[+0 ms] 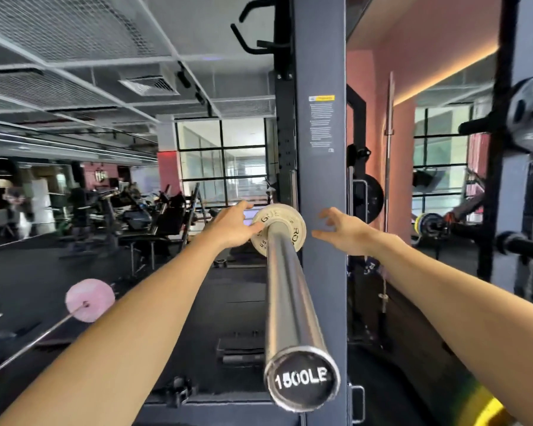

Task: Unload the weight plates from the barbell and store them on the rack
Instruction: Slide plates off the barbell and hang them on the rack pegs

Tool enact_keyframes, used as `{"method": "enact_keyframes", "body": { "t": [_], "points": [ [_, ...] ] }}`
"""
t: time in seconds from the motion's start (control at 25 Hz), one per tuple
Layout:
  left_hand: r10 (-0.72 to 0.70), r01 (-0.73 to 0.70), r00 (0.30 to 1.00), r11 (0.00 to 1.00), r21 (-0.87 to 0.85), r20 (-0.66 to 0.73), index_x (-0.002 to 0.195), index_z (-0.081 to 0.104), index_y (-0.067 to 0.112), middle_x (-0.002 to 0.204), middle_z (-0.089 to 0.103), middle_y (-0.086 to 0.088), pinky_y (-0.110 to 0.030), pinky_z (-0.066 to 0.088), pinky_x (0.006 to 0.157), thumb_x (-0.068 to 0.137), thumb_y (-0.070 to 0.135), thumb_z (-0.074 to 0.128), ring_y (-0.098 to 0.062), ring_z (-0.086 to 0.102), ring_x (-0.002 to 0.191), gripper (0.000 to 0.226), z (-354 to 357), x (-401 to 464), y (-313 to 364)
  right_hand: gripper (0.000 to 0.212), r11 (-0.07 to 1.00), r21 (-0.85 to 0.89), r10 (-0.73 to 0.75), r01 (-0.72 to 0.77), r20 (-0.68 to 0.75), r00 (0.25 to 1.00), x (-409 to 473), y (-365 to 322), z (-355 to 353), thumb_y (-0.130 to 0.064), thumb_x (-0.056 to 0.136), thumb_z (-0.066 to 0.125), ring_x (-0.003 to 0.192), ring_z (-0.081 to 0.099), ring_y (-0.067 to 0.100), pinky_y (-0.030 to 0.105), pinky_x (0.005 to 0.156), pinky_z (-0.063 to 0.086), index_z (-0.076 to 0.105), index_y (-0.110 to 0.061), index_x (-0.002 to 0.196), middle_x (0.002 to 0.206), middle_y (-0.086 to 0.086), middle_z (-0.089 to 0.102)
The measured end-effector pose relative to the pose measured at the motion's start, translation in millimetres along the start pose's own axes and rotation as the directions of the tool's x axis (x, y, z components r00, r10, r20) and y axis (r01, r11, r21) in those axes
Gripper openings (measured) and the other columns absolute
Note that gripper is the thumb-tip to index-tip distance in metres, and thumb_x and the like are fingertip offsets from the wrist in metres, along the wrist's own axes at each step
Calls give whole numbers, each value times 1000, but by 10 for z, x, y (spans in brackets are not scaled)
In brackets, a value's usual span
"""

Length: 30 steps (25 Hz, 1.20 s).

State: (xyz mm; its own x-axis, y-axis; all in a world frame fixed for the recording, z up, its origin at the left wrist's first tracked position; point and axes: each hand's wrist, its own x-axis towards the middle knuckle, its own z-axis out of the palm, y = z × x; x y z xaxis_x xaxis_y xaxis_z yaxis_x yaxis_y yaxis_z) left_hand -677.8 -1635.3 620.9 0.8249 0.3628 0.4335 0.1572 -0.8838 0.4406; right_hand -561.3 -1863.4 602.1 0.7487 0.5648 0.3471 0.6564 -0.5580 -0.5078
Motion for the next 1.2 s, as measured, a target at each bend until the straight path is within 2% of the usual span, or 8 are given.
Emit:
{"method": "enact_keyframes", "body": {
  "t": [0.16, 0.32, 0.4, 0.56, 0.64, 0.72, 0.8, 1.2],
  "points": [
    [2, -3, 999, 1000, 14, 44, 149, 30, 21, 146, 47, -9, -43, 38, 108, 95, 36, 56, -30, 47, 131, 62, 173, 286, -20, 58, 1000, -23, 20, -19, 25, 999, 280, -73, 143, -39, 94, 51, 116, 54, 27, 32, 83, 46, 31, -16, 144, 139, 12, 48],
    [-24, 23, 999, 1000, 20, 41, 146, 37, 16, 142, 49, -14, -40, 40, 106, 97, 24, 54, -32, 49, 128, 53, 274, 483, 19, 55, 999, -44, 34, -32, 48, 998, 564, -135, 237, -31, 100, 41, 127, 46, 32, 37, 99, 41, 23, -11, 148, 144, 15, 44],
    [-20, 19, 1000, 999, 31, 18, 140, 46, 14, 135, 56, -12, -36, 43, 100, 97, 20, 54, -31, 53, 121, 44, 345, 546, 44, 49, 998, -45, 49, -46, 51, 998, 705, -122, 301, -28, 100, 38, 121, 48, 32, 33, 92, 39, 28, -8, 144, 140, 15, 47],
    [-19, 24, 996, 998, 55, -85, 116, 59, 8, 114, 64, -14, -42, 49, 89, 95, 12, 56, -32, 60, 102, 22, 465, 510, -3, 32, 1000, -24, 9, -10, -44, 999, 774, -105, 450, -32, 100, 39, 86, 51, 27, 31, 72, 38, 51, -6, 113, 109, 15, 62],
    [-20, 25, 995, 998, 50, -96, 108, 60, 7, 110, 65, -14, -41, 49, 88, 94, 12, 58, -32, 60, 100, 15, 452, 456, -43, 28, 1000, 12, -9, 10, -94, 995, 716, -93, 449, -33, 100, 42, 84, 57, 30, 36, 73, 46, 55, -9, 103, 102, 15, 65],
    [-27, 30, 995, 999, 33, -95, 106, 60, 7, 108, 65, -14, -41, 50, 88, 93, 13, 59, -31, 60, 100, 14, 401, 329, -39, 22, 997, 69, -13, 18, -79, 997, 578, -98, 401, -31, 99, 45, 85, 64, 34, 42, 80, 54, 56, -13, 95, 98, 15, 67],
    [-14, 17, 996, 999, 32, -88, 107, 62, 6, 108, 65, -14, -43, 51, 90, 93, 13, 61, -31, 61, 100, 16, 326, 154, 9, 18, 992, 127, -18, 26, -57, 998, 369, -153, 337, -29, 98, 48, 82, 68, 34, 43, 79, 57, 57, -14, 92, 95, 15, 68],
    [37, -38, 997, 999, -13, -75, 103, 63, 11, 105, 67, -10, -39, 52, 83, 91, 15, 63, -27, 62, 96, 12, -215, -1294, 423, 15, 984, 175, -8, 19, -61, 998, -1209, -674, -26, -26, 97, 52, 78, 70, 31, 46, 72, 60, 58, -16, 88, 92, 14, 69]
  ]
}}
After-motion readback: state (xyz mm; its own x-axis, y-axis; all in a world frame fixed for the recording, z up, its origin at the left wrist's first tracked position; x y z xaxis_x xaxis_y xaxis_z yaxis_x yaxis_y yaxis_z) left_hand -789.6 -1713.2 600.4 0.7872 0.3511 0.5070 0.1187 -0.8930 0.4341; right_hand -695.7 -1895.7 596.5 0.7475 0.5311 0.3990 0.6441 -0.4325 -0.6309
